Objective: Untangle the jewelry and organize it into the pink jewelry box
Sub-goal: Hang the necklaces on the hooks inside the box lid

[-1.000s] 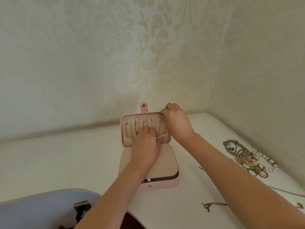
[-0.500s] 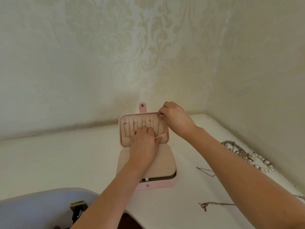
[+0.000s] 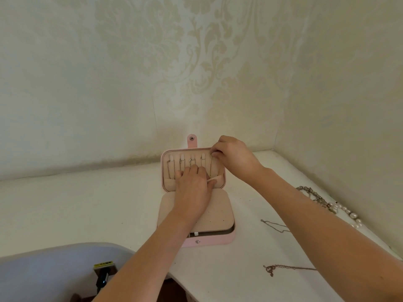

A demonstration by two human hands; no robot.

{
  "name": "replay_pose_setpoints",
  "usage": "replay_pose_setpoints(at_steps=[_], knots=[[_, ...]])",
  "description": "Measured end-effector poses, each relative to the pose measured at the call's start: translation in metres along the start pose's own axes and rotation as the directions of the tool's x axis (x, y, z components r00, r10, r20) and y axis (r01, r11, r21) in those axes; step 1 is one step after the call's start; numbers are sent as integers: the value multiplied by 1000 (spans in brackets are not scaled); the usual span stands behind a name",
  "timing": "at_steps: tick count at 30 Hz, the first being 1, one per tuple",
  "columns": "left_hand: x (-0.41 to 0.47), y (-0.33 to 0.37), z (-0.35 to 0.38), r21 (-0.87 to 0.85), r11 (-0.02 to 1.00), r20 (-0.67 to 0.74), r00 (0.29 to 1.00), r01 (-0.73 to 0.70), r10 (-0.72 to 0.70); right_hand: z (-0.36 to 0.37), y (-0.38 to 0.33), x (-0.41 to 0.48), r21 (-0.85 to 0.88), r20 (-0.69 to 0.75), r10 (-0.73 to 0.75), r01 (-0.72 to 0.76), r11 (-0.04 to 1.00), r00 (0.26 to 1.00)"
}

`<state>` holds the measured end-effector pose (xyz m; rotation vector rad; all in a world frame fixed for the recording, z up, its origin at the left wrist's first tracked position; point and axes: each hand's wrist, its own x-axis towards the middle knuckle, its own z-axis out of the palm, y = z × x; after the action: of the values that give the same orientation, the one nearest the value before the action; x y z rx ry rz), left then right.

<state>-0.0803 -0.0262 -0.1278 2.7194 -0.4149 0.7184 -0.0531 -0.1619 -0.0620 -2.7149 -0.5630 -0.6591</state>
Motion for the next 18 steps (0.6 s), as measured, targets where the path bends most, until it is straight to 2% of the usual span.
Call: replay_pose_setpoints(at_steps=[3,11,15,17,18], knots=[[-1,0,-1,-10,1000,-10,1000,-2,2,4,-1,1,54,-87,28,-24,998,996],[-1,1,-2,-1,1000,3,1000,0,0,5,8,1,66,-151,-27,38,997,988],[-1,1,-2,-7,1000,-13,1000,1,-1,1,17,1,321,-185,97,-33,946,978],[-1,1,-1,-7,1000,-10,1000,1,-1,-2,22,0,446,-114,151,-86,891,982],[0,1,-1,-13,1000,-15,1000,-1,1,-4,24,0,493,-30,166,-130,860,986]])
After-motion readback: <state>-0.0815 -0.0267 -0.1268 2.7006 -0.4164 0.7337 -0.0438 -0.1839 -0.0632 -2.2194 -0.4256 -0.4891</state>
